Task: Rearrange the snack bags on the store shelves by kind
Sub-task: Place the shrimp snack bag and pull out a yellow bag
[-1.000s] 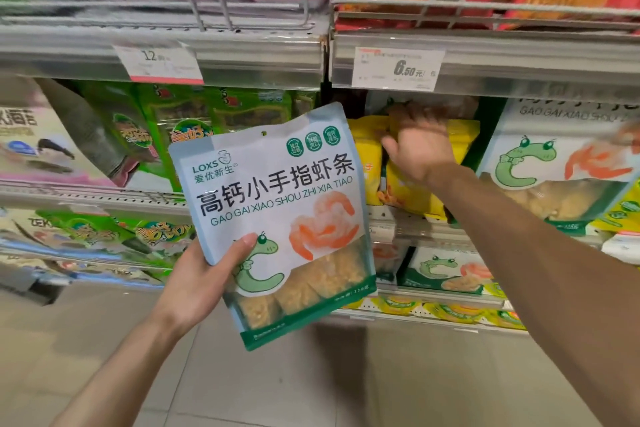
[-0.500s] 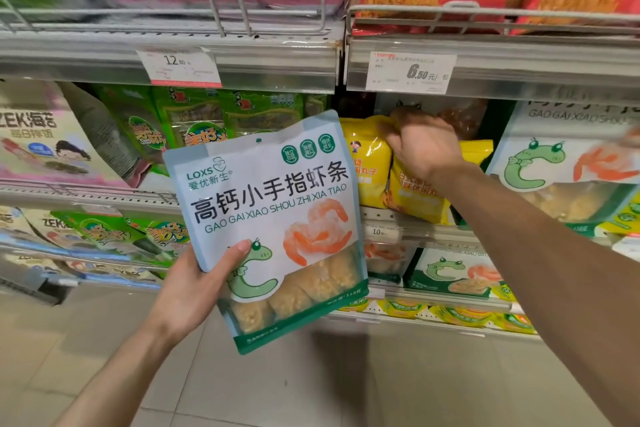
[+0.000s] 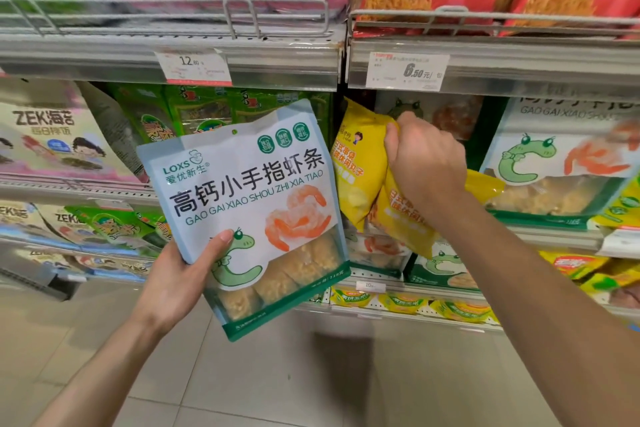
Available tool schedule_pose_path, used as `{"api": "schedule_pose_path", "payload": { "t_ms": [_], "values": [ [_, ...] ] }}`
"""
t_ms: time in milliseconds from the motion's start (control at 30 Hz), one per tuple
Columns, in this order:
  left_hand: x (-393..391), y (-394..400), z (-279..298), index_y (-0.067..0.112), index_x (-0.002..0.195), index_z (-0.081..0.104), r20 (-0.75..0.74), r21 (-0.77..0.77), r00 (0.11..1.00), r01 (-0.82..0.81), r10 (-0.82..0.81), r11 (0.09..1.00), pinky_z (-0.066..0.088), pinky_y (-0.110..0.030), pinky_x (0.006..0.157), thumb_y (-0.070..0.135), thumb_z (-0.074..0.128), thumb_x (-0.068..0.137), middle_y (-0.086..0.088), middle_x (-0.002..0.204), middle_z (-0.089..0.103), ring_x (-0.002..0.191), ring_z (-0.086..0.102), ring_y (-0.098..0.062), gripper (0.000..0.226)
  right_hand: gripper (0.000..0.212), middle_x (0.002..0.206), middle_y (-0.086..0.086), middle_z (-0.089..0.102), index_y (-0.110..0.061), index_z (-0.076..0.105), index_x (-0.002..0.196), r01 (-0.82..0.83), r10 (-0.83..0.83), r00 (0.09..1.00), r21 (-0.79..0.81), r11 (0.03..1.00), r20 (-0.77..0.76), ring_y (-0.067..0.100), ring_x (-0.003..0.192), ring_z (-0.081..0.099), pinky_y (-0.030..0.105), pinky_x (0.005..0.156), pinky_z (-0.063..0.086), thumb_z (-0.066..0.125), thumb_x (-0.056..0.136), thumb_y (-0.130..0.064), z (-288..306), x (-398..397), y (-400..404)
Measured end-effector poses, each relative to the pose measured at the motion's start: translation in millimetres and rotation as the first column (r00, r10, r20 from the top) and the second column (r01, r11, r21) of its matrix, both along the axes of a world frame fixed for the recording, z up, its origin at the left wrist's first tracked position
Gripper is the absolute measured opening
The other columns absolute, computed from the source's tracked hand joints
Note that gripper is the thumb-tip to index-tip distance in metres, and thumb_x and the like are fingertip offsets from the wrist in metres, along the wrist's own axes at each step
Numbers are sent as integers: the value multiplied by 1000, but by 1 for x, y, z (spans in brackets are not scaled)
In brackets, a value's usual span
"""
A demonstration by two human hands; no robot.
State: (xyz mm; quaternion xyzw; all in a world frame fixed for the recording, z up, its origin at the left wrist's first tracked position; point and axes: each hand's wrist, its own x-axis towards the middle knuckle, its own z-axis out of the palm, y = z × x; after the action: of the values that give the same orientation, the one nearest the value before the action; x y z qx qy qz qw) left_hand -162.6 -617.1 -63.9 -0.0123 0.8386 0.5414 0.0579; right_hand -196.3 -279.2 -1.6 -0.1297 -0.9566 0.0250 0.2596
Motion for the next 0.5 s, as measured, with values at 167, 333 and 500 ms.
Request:
{"api": "schedule_pose_path", "payload": {
  "t_ms": [167,333,500],
  "values": [
    [-1,7,6,41,107,70,-18,-26,1000,-14,13,1000,57,-34,91,47,70,93,33,98,74,96,72,4,15,32,68,16,64,-6,59,86,17,-6,993,83,996,-122,41,58,63,31,51,27,51,103,-31,-3,38,19],
    [-10,43,20,43,99,73,-21,-41,1000,-21,20,999,58,-43,96,64,70,86,28,94,76,98,73,-6,25,27,62,19,62,-4,57,78,26,-17,996,104,994,-93,41,52,61,32,50,32,63,97,-24,4,78,49],
    [-25,91,36,37,112,73,-35,-53,998,57,-59,997,58,-46,97,71,69,81,16,108,78,102,73,-12,47,30,81,14,67,-16,46,85,37,-41,994,42,998,97,40,73,65,37,57,30,41,106,-36,12,115,78]
  ]
}}
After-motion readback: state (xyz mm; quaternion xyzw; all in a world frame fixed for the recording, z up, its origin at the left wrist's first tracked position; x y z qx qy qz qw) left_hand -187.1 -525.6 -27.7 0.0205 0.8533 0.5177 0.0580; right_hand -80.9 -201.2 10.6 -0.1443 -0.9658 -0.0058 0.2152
